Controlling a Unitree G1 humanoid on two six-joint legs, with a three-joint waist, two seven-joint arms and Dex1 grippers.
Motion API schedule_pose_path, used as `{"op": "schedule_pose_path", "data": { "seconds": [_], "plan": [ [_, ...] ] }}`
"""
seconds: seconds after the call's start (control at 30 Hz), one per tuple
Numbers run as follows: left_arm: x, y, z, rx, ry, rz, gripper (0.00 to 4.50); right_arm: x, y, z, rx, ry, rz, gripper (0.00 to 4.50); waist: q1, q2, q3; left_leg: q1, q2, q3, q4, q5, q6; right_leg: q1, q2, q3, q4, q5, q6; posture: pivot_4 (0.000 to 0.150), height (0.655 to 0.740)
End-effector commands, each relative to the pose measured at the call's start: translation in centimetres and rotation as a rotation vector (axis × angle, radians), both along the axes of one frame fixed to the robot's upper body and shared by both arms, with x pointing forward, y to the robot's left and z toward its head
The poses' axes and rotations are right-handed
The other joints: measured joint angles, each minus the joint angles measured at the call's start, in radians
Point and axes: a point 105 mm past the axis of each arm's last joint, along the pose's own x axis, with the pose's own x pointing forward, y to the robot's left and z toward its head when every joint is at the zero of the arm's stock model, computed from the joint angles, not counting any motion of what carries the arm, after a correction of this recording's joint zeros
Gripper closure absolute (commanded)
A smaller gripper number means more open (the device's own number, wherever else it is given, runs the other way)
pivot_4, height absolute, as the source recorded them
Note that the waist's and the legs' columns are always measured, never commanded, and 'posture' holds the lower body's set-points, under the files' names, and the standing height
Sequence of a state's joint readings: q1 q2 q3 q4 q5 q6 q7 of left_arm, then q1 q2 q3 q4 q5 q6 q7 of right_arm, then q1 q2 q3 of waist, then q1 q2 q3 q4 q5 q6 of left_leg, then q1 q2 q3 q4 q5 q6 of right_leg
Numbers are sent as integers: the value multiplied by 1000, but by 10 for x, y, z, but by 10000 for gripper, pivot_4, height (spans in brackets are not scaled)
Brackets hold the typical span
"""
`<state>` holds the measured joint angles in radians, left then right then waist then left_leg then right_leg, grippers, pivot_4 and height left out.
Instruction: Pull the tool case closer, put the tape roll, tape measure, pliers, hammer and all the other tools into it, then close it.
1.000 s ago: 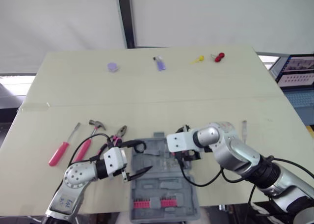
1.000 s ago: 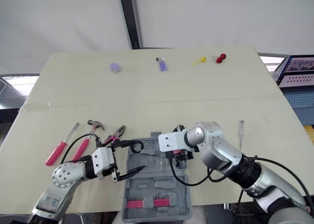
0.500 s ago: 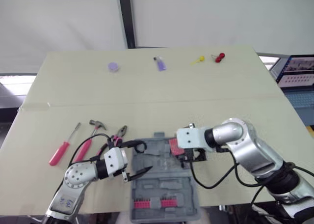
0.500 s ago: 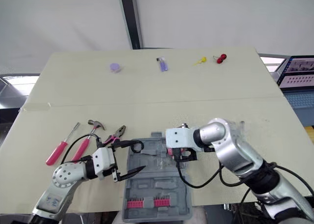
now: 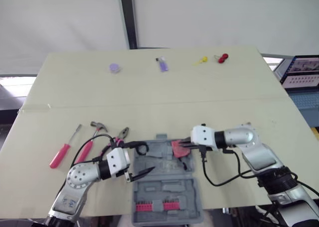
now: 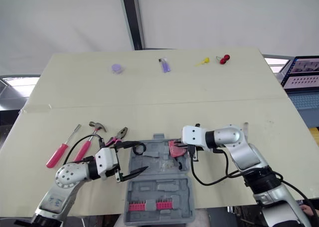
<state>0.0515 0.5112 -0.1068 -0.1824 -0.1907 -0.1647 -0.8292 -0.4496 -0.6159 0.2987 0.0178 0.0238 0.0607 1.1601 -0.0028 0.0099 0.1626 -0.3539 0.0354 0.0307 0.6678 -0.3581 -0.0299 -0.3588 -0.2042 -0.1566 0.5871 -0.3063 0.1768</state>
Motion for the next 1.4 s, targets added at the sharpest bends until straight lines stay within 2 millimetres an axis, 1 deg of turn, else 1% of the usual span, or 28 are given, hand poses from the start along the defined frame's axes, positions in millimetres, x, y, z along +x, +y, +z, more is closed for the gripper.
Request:
{"op": "schedule_pose_path", "data": {
  "seconds": [0.03,0.1,0.33,0.5,0.67,0.73,0.83,0.93,1.0,1.1,1.17,1.2,1.3,1.33,1.4],
  "plan": [
    [-2,-3,5,-7,-29,-7,0,2,0,6,48,-22,2,40116,0,0,0,0,0,0,0,0,0,0,0,0,0,0,0,1500,7400],
    [-1,-3,5,-6,-30,-7,0,5,0,3,90,6,-21,40116,0,0,0,0,0,0,0,0,0,0,0,0,0,0,0,1500,7400],
    [0,-2,6,-1,-33,-11,0,8,-11,-22,104,112,-68,40116,-1,0,0,0,0,0,0,0,0,0,0,0,0,0,0,1500,7400],
    [0,-2,7,3,-32,-14,0,11,-18,-46,52,151,-97,40116,-1,0,0,1,0,0,0,0,0,1,0,0,0,0,0,1500,7400],
    [0,-1,6,6,-31,-13,0,5,-23,-72,-12,206,-99,40116,-2,-1,-2,3,0,0,0,0,0,3,0,0,0,0,0,1500,7400],
    [0,-1,6,6,-31,-13,0,2,-25,-79,-26,231,-100,40116,-1,-3,-3,3,0,0,0,0,0,4,0,0,0,0,0,1500,7400],
    [0,-1,6,7,-30,-13,0,-7,-29,-98,-64,296,-107,40116,-1,-6,-11,4,0,0,0,0,0,4,0,0,0,0,0,1500,7400],
    [-1,-1,6,6,-28,-16,0,-9,-28,-101,-43,322,-119,40116,0,-8,-14,8,0,0,-2,0,0,8,0,0,0,0,0,1500,7400],
    [-1,-1,6,6,-28,-18,0,-7,-26,-99,-14,331,-127,40116,0,-9,-16,19,0,0,-5,0,-1,19,1,-1,-4,0,0,1500,7400],
    [0,-1,6,14,-31,-18,0,-4,-22,-88,55,328,-125,40116,-1,-9,-16,20,2,0,-5,-1,-1,19,2,-1,-4,0,0,1500,7400],
    [3,0,8,-4,-17,-1,0,2,-19,-74,115,284,-124,40116,0,-9,-16,19,2,0,-5,-1,-1,19,2,-1,-4,0,0,1500,7400],
    [4,1,10,-11,-14,11,0,5,-17,-64,154,270,-127,40116,0,-8,-16,19,2,0,-5,-1,-1,19,2,-1,-4,0,0,1500,7400],
    [12,9,24,-63,8,84,0,10,-19,-19,263,202,-133,40116,3,-5,-12,17,2,0,-5,-1,-1,17,2,-1,-4,0,0,1500,7400],
    [14,13,28,-76,17,110,0,9,-21,-7,287,198,-139,40116,3,-2,-9,16,2,0,-4,-1,-1,16,2,0,-4,0,0,1500,7400],
    [19,27,33,-93,27,189,0,6,-39,15,335,224,-192,35038,4,3,-5,13,2,0,-3,-1,-1,14,1,0,-4,0,0,1500,7400]
  ]
}}
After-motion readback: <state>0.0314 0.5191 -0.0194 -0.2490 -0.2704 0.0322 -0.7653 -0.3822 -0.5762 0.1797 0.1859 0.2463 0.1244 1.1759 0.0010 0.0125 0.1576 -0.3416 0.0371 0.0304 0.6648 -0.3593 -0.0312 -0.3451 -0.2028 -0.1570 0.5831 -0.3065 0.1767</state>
